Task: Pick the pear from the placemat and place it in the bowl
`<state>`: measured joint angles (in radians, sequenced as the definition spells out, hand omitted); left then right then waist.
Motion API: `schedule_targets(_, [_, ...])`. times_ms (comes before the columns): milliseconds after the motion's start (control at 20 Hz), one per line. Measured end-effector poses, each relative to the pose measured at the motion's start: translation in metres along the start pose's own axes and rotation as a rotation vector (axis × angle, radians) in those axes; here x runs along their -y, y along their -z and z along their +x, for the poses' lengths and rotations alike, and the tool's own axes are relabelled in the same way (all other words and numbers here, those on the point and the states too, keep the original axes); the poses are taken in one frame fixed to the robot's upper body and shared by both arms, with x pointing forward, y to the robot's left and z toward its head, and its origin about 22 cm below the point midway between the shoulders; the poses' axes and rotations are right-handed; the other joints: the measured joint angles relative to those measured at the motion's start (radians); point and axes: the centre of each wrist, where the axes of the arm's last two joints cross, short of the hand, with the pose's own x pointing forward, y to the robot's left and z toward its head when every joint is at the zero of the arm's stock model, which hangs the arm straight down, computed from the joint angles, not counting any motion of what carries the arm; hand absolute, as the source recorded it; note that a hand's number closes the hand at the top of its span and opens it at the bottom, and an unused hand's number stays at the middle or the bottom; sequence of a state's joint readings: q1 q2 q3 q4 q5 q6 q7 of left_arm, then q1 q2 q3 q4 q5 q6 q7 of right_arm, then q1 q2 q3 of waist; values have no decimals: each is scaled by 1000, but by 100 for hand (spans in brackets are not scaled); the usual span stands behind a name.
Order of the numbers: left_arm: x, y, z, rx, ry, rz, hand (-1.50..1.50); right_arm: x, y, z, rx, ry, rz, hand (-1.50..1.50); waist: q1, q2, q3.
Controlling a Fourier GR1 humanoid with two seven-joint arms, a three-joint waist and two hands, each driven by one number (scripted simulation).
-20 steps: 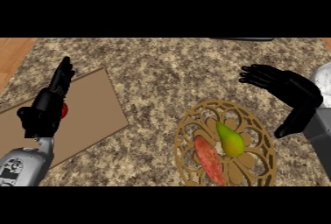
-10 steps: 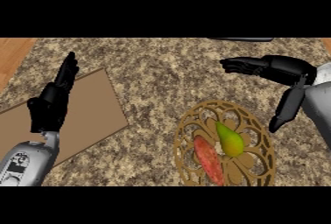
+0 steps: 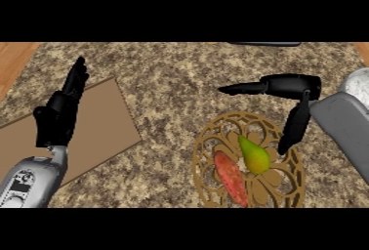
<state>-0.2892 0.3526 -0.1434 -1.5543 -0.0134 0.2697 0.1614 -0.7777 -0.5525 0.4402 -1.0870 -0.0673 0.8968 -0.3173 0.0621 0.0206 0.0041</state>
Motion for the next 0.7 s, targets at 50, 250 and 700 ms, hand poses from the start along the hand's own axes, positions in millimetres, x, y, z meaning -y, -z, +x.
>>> schedule_targets(50, [-1,-1,0,1,1,3,0,-2,2,0,-10,-20,15,-150,0,-1,0])
schedule_targets(250, [-5,-5,-2,-13,1,7,0,-17,14,-5,-63,-100,89,-150,-5,-3,-1])
schedule_targets(700, [-7,-2,-8,-19,8,19,0,-40,36,-37,-123,-225,175,-150,-21,-6,-2])
